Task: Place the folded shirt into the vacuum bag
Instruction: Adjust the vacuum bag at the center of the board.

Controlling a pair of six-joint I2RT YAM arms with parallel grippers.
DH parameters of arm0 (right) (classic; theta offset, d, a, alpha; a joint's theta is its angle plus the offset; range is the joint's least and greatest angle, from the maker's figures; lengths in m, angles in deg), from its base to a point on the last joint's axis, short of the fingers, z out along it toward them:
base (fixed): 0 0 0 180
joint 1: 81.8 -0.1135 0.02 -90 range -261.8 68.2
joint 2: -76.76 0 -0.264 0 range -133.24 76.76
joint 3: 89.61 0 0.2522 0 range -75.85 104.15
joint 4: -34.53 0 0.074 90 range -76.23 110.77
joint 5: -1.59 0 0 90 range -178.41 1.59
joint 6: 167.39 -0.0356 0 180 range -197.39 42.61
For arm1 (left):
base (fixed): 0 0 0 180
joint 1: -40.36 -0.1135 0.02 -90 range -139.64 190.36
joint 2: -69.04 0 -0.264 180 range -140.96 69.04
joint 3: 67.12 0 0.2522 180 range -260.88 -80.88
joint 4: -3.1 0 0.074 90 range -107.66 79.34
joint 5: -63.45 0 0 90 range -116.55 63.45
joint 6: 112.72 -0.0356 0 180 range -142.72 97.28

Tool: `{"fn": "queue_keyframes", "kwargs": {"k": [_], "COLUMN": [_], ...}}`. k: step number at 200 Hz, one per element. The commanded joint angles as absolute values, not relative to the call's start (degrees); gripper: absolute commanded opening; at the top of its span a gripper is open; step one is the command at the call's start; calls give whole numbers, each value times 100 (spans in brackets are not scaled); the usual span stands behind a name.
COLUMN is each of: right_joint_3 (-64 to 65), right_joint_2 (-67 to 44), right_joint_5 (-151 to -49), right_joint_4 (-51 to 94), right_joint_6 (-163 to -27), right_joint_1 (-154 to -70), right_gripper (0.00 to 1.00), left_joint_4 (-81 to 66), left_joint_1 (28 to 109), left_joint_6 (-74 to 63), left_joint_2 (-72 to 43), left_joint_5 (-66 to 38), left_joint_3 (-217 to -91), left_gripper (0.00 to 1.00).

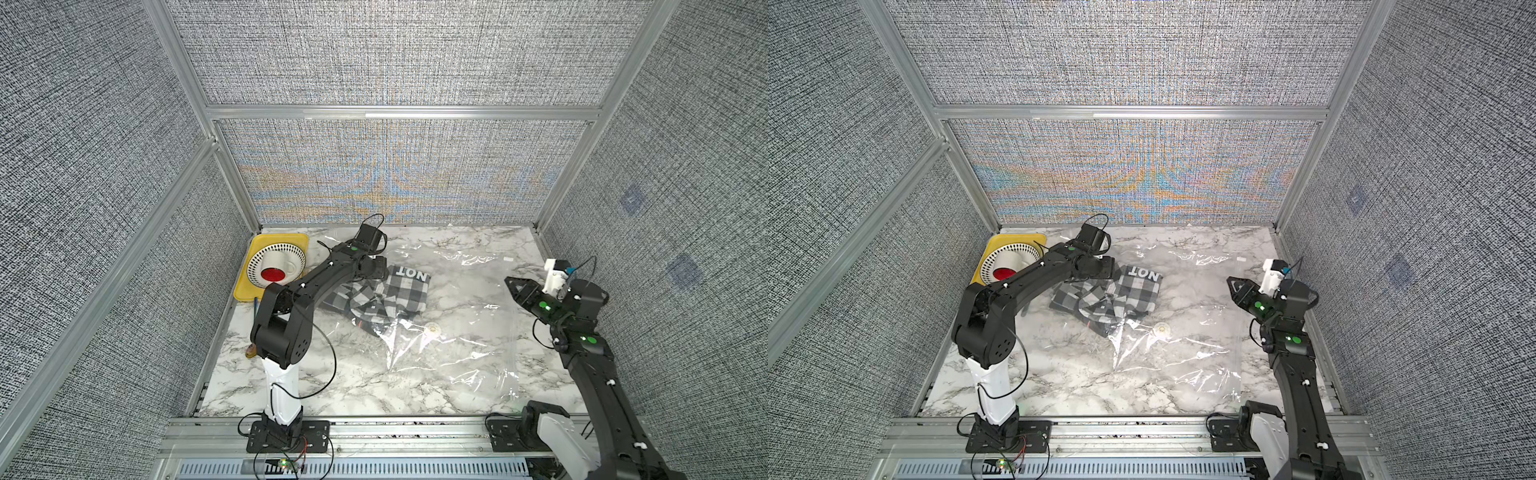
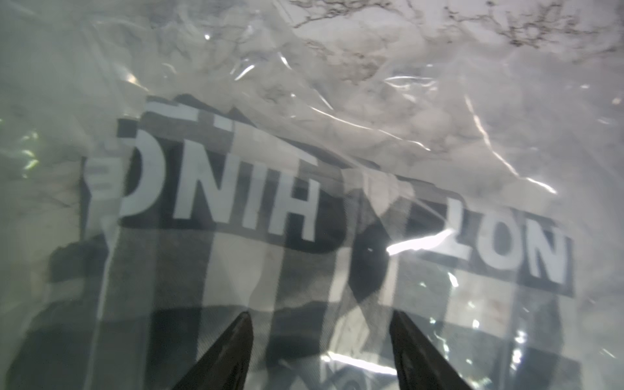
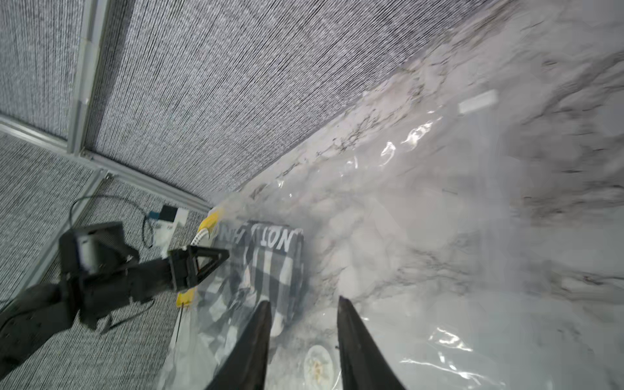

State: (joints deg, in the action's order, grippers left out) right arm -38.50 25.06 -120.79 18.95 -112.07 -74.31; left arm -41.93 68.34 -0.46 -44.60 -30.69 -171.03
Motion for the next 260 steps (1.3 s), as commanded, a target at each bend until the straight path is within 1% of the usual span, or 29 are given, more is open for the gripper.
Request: {"fn": "queue_keyframes", "kwargs": {"k": [1, 16, 28, 38, 73, 85, 111, 138, 178, 192, 220, 240, 260], "right_joint_3": [-3700, -3610, -3492, -3405, -3039, -2625, -1886, -990, -13, -61, -560, -843, -928], "right_joint_2": [2257, 2015, 1792, 1623, 843, 455, -535, -1756, -3482, -3939, -4647, -4983, -5134], "right_joint_5": [-11973, -11965, -11936, -11903, -12051, -12162, -12263, -12567, -13258, -13416, -13343, -13154, -13185], "right_joint_4": [2077, 2115, 2092, 2086, 2492, 2671, 2967, 3458, 4619, 5072, 5626, 5718, 5816], "right_joint_6": [-10971, -10914, -10855, -10815, -10979, -11087, -11299, -11711, -12668, -12992, -13243, -13222, -13270], "right_joint_1": [-7974, -8317, -8579, -8802, -9496, -9744, -10198, -10316, -10384, -10446, -10551, -10535, -10517], "right_gripper": [36, 36, 36, 36, 36, 36, 36, 36, 36, 36, 36, 36, 35], "left_joint_4": [-4130, -4122, -4358, -4432, -4046, -4007, -3799, -3391, -2851, -2702, -2598, -2510, -2422], "left_joint_1": [6560, 6221, 5930, 5825, 5911, 5939, 6012, 6130, 6415, 6445, 6438, 6437, 6445], "left_joint_6": [-206, -203, -170, -162, 14, 103, 332, 615, 956, 1014, 1003, 989, 997], "left_joint_2": [-4814, -5183, -5432, -5369, -4333, -4069, -3611, -3276, -2960, -2892, -2900, -3013, -3039], "left_joint_5": [-3747, -3864, -3514, -3224, -2512, -2290, -1974, -1701, -1768, -1857, -2088, -2140, -2062], "left_joint_3": [-17202, -17300, -17501, -17538, -17003, -16911, -16480, -15813, -14870, -14593, -14225, -14071, -13953], "left_gripper": [67, 67, 65, 64, 64, 64, 68, 71, 71, 72, 72, 72, 72]}}
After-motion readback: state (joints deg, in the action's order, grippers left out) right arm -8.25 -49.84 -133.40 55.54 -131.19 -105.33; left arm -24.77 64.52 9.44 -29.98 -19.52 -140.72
